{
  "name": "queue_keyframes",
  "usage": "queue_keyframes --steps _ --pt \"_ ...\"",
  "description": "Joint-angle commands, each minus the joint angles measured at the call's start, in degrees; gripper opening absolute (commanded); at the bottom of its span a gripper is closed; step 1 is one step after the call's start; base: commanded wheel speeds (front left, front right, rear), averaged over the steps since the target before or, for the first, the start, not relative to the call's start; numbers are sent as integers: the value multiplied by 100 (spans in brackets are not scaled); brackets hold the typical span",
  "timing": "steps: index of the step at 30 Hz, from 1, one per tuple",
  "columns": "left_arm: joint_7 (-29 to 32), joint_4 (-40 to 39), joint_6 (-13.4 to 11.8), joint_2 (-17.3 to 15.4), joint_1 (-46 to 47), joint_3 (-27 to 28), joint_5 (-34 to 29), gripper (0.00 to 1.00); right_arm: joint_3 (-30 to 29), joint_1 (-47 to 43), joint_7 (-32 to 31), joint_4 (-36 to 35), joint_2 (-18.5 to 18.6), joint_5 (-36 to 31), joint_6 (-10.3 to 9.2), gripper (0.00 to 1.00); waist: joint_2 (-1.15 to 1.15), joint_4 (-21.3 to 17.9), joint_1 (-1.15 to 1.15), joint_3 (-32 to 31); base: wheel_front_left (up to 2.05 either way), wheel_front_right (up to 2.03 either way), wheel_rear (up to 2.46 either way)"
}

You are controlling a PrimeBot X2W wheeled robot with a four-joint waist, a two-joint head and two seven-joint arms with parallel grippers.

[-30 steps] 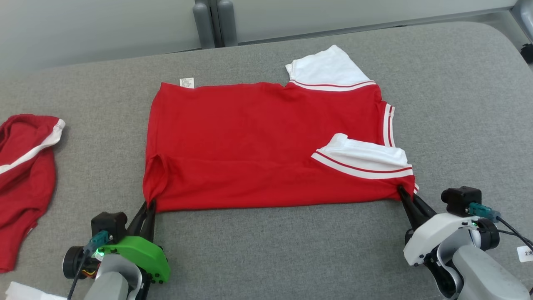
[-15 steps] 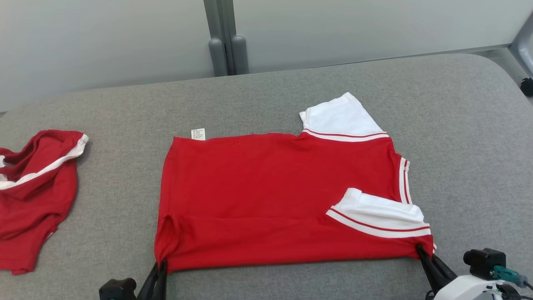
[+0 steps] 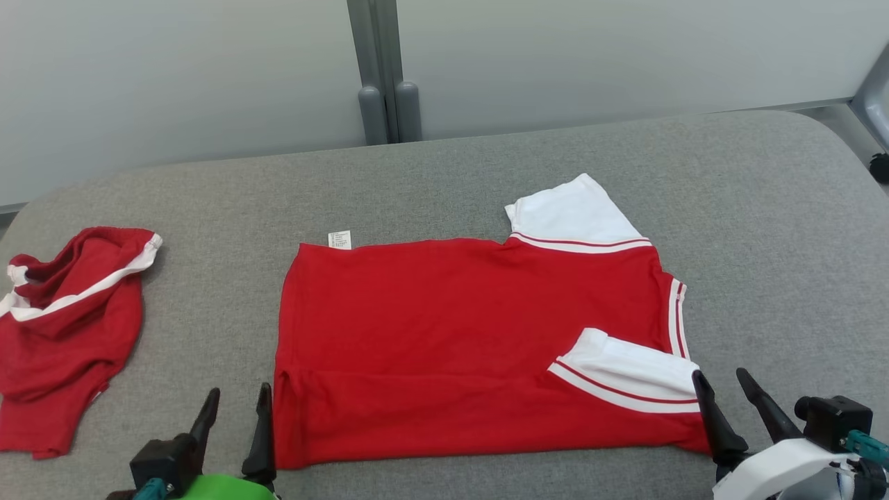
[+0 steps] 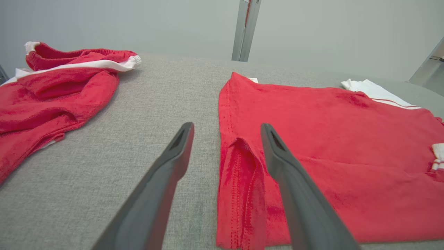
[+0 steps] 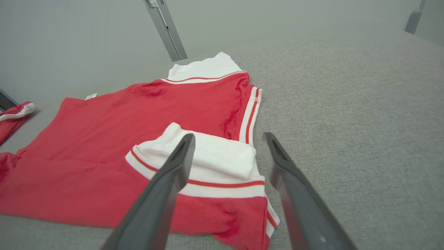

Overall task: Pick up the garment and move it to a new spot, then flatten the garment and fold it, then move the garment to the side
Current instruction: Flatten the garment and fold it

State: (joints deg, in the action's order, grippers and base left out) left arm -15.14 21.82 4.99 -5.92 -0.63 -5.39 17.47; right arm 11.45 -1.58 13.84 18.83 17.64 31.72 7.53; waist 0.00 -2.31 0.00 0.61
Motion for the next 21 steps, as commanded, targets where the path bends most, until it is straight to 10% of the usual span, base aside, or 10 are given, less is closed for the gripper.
queue_keyframes --steps 1,21 --pt "1 -146 -22 1 56 116 -62 100 -99 83 58 -119 -83 -110 -9 100 0 17 0 -20 0 0 0" --pt "1 -1125 82 107 5 824 -828 100 -864 -217 140 -1455 -841 -1303 -9 100 0 46 0 31 0 0 0"
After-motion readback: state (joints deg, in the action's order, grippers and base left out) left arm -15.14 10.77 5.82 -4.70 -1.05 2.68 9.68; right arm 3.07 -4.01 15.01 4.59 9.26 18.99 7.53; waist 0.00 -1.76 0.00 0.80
